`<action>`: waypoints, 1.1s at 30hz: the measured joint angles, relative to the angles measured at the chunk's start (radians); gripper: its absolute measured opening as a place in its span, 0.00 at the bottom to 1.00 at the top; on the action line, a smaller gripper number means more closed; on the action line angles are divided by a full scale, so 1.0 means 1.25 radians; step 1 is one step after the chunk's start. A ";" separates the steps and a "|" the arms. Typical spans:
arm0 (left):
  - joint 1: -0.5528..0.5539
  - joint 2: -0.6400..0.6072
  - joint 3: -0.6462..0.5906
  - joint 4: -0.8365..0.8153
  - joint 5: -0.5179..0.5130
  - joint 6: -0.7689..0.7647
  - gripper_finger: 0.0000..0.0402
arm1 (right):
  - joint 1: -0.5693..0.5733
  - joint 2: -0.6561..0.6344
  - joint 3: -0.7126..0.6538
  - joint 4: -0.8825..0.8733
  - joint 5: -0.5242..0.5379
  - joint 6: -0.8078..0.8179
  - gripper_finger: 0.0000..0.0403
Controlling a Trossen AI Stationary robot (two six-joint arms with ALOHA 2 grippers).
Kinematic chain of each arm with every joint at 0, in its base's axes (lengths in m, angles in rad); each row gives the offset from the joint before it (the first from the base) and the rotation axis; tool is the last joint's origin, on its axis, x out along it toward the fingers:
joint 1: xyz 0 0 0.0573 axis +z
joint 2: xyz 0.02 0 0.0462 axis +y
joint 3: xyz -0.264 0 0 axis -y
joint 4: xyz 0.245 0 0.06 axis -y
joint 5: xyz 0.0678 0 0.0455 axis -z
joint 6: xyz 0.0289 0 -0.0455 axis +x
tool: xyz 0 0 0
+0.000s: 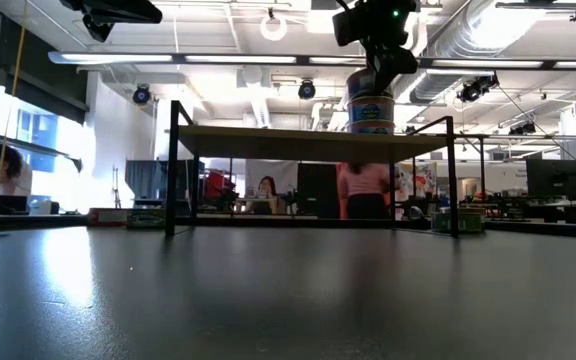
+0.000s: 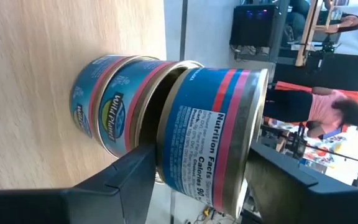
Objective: Stack canned seafood by type on shelf
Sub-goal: Stack the blue and pink tuna can on top of the blue and pink tuna can on the shelf, then put the red tuna can on the shelf
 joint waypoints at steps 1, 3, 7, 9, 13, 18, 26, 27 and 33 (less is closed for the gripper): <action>0.000 0.000 0.000 0.000 0.000 0.000 0.00 | 0.002 0.000 0.000 -0.002 -0.001 0.002 0.55; 0.000 0.000 0.000 0.000 0.000 0.000 0.00 | 0.008 0.000 0.000 -0.009 -0.005 0.001 0.55; 0.000 0.000 0.000 -0.001 0.000 0.000 0.00 | 0.022 0.000 0.000 -0.006 -0.037 -0.022 0.55; 0.000 0.000 0.000 -0.003 0.000 0.000 0.00 | 0.022 -0.001 0.002 -0.005 -0.055 -0.019 0.55; 0.000 0.000 0.000 -0.005 0.000 0.000 0.00 | 0.022 -0.002 0.002 -0.006 -0.062 -0.018 0.55; 0.000 0.000 0.000 -0.005 0.001 0.000 0.00 | 0.023 0.000 0.025 -0.035 -0.083 -0.018 0.55; 0.000 0.000 0.000 -0.006 -0.015 0.000 0.00 | 0.026 0.001 0.119 -0.055 -0.104 -0.001 0.55; 0.000 0.000 0.000 -0.005 -0.018 0.001 0.00 | 0.026 0.001 0.134 -0.061 -0.107 0.003 0.55; 0.000 -0.003 0.034 0.011 -0.022 0.001 0.00 | 0.042 0.001 0.253 -0.095 -0.206 0.160 0.55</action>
